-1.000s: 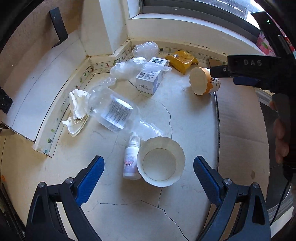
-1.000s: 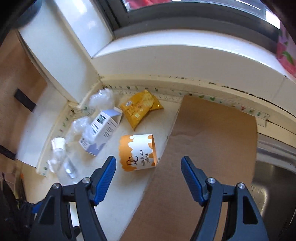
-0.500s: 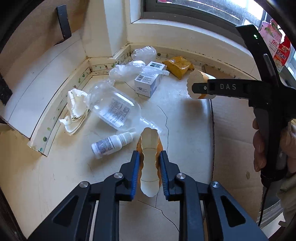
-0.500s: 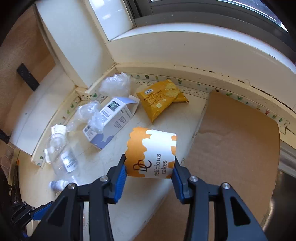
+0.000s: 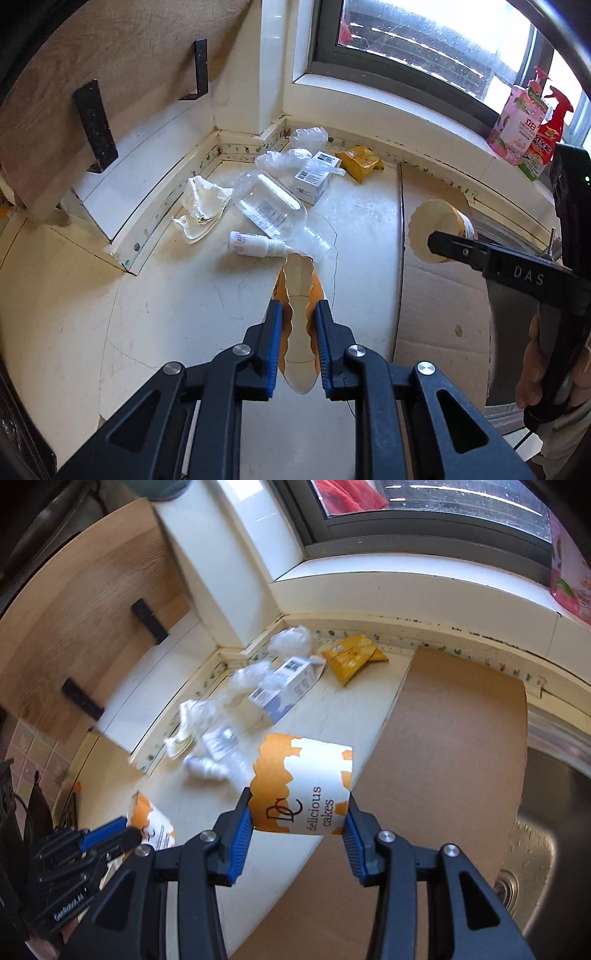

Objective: Collect trash
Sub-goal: 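Grasp a paper cake cup with the left tool while the right tool grasps another cake cup, then carry both paper cake cups down over the bin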

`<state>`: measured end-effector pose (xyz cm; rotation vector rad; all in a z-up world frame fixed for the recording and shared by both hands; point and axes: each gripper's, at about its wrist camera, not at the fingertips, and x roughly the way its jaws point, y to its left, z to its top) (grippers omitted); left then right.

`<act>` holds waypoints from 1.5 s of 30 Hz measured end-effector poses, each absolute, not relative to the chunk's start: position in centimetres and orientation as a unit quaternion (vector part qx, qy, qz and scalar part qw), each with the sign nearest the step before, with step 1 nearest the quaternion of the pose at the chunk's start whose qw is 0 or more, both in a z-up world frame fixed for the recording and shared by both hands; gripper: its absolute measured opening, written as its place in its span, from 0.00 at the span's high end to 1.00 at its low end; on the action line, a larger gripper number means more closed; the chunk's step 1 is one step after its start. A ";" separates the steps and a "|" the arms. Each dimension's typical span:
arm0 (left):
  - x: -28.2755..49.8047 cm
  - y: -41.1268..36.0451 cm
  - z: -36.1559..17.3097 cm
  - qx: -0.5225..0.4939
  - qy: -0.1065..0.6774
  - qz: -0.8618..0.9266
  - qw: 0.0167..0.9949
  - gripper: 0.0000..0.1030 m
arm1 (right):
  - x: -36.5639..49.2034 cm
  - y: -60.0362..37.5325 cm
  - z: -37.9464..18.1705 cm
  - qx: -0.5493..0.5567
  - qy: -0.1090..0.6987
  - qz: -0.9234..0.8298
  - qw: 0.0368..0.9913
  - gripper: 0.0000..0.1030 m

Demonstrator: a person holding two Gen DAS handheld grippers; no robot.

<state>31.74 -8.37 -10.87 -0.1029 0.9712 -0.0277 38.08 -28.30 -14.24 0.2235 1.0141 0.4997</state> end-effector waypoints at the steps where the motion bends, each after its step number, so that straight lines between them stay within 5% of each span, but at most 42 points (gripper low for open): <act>1: 31.1 -8.3 -10.5 -0.048 0.464 -0.016 0.884 0.85 | 37.2 -28.2 -14.0 0.106 0.480 0.238 0.838 0.57; 25: 10.2 -0.8 -5.8 -0.038 0.404 -0.080 0.911 0.85 | 14.2 -20.6 -7.3 0.088 0.449 0.221 0.862 0.57; 35: 1.8 1.4 -8.9 -0.026 0.420 -0.113 0.900 0.85 | 4.2 -17.6 -9.7 0.087 0.475 0.195 0.854 0.57; 45: -0.9 0.9 -17.5 -0.051 0.516 -0.122 0.846 0.85 | 0.6 -16.5 -17.2 0.093 0.567 0.187 0.797 0.57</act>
